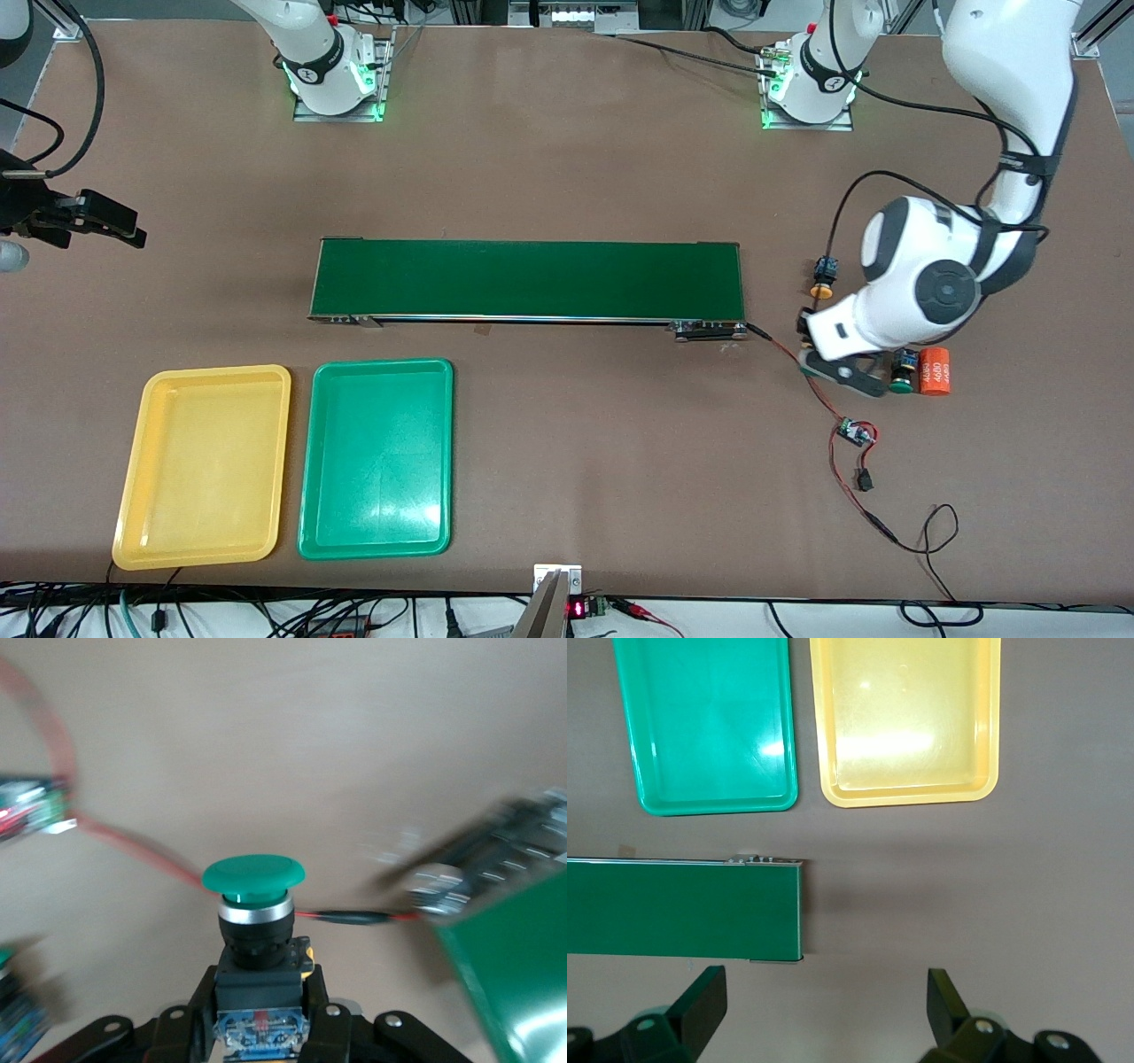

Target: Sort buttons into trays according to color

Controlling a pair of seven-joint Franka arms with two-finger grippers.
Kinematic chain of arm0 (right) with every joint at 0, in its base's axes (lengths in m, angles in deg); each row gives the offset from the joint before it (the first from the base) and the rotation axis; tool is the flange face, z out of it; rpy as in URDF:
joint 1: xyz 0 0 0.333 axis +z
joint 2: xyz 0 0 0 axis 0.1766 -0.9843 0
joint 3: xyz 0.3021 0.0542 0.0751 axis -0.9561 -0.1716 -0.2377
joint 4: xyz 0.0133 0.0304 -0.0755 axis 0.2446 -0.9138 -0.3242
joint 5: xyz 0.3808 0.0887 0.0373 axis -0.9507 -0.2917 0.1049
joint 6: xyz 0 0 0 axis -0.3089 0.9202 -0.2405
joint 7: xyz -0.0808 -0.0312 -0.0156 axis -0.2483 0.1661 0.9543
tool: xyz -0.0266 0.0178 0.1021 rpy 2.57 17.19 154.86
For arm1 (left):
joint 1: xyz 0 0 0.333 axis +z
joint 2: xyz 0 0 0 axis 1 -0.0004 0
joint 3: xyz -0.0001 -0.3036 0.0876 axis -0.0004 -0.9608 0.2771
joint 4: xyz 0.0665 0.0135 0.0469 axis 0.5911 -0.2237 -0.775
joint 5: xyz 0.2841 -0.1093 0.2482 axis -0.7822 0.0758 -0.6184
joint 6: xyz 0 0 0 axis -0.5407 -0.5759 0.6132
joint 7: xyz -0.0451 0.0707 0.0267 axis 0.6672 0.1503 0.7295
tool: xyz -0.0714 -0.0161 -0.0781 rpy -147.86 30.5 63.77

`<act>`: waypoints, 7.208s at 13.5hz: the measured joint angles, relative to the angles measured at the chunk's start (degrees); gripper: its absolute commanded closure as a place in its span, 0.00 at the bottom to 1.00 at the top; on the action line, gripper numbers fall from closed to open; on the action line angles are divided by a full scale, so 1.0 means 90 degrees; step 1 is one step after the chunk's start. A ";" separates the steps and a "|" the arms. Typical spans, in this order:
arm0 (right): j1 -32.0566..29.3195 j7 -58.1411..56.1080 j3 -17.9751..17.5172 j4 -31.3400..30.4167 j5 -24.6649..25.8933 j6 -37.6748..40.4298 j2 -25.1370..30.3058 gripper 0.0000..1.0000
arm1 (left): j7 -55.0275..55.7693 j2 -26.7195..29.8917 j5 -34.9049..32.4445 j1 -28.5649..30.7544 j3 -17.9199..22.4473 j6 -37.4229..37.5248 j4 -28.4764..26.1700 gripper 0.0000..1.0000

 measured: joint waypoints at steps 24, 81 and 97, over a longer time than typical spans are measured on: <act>-0.0011 0.0000 0.0028 0.0001 0.0017 0.0160 0.0032 0.00 | 0.5599 -0.0010 -0.0031 -0.0093 -0.1310 0.0683 0.0380 0.00; -0.0019 0.0001 0.0049 0.0001 0.0016 0.0326 0.0065 0.00 | -0.1056 -0.1556 -0.3149 0.2308 -0.4982 -0.0375 -0.0678 0.00; -0.0158 0.0004 0.0066 -0.0002 0.0014 -0.0140 -0.0310 0.00 | 0.2516 -0.0846 -0.3221 0.4616 -0.4180 0.2411 0.1117 0.00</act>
